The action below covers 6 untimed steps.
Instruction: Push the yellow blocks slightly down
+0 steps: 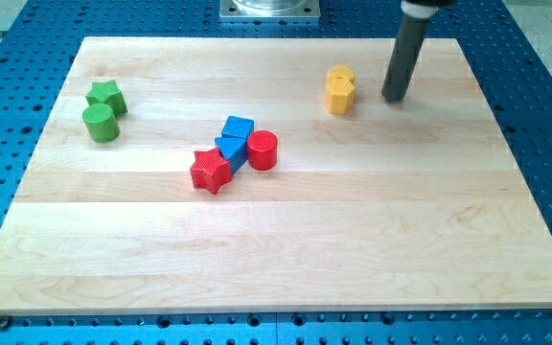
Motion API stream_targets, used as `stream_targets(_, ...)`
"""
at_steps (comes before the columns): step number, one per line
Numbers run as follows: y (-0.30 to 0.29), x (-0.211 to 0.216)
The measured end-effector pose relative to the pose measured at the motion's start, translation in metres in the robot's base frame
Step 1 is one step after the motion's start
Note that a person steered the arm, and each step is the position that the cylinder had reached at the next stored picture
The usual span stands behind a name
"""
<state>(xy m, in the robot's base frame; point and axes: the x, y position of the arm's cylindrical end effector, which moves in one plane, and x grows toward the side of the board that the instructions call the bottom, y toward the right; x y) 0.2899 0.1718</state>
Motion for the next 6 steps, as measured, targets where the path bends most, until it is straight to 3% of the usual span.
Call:
stream_targets(1,-0.047,-0.034)
stream_targets(2,-0.067,-0.005)
stream_targets(3,-0.043,0.03)
stream_targets(4,-0.063,-0.017)
stream_targets(5,-0.098,-0.001)
stream_targets(6,-0.073,0.052)
